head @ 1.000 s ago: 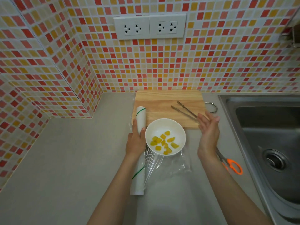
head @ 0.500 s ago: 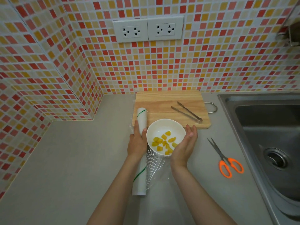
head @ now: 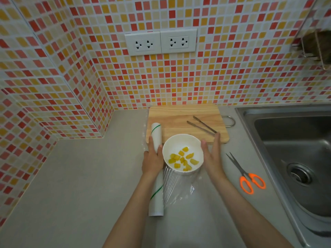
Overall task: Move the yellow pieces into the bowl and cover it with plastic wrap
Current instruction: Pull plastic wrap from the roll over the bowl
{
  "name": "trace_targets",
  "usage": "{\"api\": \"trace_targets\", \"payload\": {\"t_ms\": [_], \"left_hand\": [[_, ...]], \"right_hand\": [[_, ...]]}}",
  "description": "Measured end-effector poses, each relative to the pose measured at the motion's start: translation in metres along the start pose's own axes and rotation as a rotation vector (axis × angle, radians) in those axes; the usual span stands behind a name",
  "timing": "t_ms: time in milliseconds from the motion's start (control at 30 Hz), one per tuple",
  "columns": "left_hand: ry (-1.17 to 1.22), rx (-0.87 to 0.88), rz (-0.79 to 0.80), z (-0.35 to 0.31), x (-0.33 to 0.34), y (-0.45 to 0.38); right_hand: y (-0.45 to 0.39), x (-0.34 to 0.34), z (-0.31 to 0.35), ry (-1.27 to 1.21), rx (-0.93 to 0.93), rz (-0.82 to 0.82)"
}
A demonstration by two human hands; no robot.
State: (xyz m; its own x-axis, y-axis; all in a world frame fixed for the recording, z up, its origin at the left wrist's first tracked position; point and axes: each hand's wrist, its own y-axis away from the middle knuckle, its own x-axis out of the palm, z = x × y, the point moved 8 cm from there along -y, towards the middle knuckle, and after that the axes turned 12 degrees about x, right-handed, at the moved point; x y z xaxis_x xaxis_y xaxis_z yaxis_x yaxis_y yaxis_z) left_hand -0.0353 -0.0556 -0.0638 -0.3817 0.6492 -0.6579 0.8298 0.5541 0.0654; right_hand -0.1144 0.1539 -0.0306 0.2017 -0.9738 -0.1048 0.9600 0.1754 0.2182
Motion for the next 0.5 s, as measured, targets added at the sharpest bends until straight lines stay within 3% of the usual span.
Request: {"api": "trace_targets", "payload": {"t_ms": [133,200,333,500], "left_hand": [[0.029,-0.004,0.003,0.001,0.0,-0.001],[0.047,0.006,0.008,0.001,0.0,-0.002],[0.099,0.027,0.008,0.003,-0.002,-0.001],[0.292,-0.004,0.081,0.01,-0.006,-0.005]], "right_hand": [[-0.009,0.009,0.028,0.746,-0.131,0.383],[-0.008,0.019,0.028,0.972,-0.194,0.502],[-0.009,0.026,0.016,1.15,-0.181,0.576],[-0.012,0.026,0.013,1.18,-0.163,0.561]]}}
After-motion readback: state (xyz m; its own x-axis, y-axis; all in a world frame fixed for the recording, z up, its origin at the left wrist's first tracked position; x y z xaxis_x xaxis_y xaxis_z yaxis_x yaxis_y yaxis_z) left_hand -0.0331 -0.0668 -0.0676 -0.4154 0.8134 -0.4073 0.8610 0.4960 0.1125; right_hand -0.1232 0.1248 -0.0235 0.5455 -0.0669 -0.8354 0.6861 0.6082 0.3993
